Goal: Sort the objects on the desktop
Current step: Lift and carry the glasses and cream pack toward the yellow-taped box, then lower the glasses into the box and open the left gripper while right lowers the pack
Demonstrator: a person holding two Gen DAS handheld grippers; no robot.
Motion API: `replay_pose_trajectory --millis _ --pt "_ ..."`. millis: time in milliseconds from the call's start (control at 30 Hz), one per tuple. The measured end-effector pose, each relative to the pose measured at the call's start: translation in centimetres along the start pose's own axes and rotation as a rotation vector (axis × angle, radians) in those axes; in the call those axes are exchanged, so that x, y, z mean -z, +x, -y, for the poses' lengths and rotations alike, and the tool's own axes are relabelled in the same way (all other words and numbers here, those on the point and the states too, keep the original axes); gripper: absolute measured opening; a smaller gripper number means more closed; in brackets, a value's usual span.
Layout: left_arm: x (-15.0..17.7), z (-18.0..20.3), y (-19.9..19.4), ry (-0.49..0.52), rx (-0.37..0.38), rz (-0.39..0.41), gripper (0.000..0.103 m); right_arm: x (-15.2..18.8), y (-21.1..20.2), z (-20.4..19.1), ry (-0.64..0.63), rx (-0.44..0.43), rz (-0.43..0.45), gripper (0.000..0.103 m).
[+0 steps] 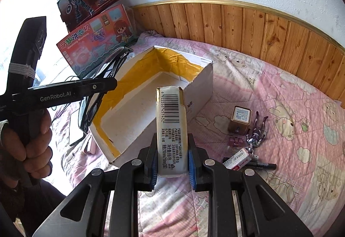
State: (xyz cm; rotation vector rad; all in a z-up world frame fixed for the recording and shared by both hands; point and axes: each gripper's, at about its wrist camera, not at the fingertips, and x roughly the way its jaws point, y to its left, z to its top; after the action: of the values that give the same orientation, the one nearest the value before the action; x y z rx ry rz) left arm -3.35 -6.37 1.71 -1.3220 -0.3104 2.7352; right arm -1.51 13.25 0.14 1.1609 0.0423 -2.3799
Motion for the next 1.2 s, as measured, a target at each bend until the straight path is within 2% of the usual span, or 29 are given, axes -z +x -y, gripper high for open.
replay_pose_trajectory --millis 233,533,1200 --pt "-0.9 -2.4 0.5 -0.083 -0.016 0.007 0.039 -2.1 2.1 -2.6 -0.031 -0.009 -0.015 0.024" --pt "-1.8 -3.5 2.3 -0.147 -0.019 0.000 0.039 -4.2 4.1 -4.5 -0.064 0.001 -0.027 0.024" --pt "-3.3 -5.0 7.3 -0.228 -0.066 -0.063 0.039 -8.3 8.7 -4.3 -0.096 0.030 -0.061 0.024"
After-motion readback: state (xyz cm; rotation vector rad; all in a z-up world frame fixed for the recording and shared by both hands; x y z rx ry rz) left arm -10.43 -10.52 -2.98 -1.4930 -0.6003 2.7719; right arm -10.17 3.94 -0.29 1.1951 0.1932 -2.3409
